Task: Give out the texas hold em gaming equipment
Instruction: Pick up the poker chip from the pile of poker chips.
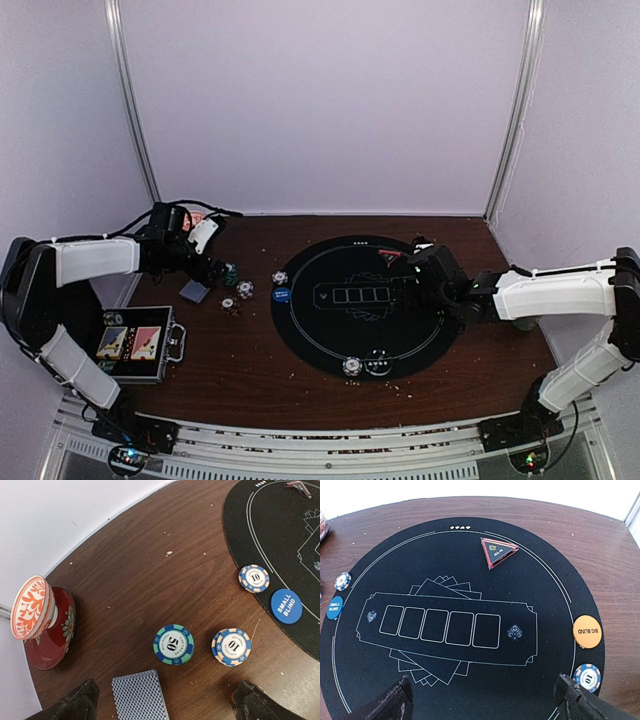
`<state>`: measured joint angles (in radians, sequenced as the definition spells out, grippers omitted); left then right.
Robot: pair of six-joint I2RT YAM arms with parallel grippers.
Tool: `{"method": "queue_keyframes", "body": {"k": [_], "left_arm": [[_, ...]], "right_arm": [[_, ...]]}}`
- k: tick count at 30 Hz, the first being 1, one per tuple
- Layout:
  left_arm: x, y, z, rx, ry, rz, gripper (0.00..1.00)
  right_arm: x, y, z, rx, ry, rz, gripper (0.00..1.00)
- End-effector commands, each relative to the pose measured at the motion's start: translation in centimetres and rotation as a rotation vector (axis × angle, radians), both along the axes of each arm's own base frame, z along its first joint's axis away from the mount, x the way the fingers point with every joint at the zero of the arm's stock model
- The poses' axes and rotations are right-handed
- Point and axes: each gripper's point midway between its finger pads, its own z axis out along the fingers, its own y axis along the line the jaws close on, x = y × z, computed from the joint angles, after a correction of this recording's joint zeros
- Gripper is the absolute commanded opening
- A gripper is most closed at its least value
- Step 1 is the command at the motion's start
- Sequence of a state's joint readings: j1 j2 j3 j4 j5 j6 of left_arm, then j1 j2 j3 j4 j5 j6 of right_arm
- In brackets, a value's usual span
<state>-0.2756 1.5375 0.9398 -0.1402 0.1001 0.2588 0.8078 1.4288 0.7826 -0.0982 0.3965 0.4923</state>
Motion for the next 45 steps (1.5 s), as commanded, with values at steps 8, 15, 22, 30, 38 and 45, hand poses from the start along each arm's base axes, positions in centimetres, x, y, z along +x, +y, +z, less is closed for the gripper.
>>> {"method": "queue_keyframes", "body": {"k": [8, 15, 22, 30, 38, 45], "left_arm": [[3.0, 0.8, 2.0, -0.035, -0.061, 0.021, 0.98], [3.0, -1.0, 2.1, -0.066, 0.003, -0.075, 0.98], [2.5, -1.5, 0.2, -0.063, 0.051, -0.114, 0.98], [3.3, -1.7, -2.2, -0.063, 0.099, -0.110, 0.98], [4.7, -1.4, -3.6, -0.042, 0.099, -0.077, 0.97], [5.3, -1.4, -4.3, -0.040, 0.097, -0.066, 0.93]], "right_arm": [[-0.1, -0.1, 0.4, -0.008, -0.021, 0.004, 1.00], [-0.3, -0.1, 0.8, 0.000, -0.029, 0.007, 1.00], [-0.3, -0.1, 0.9, 0.003, -0.032, 0.010, 1.00], [-0.2, -0.1, 0.6, -0.007, -0.029, 0.005, 1.00], [-0.3, 0.0, 0.7, -0.008, -0.030, 0.008, 1.00], [-0.3, 0.0, 0.7, -0.008, -0.031, 0.007, 1.00]]}}
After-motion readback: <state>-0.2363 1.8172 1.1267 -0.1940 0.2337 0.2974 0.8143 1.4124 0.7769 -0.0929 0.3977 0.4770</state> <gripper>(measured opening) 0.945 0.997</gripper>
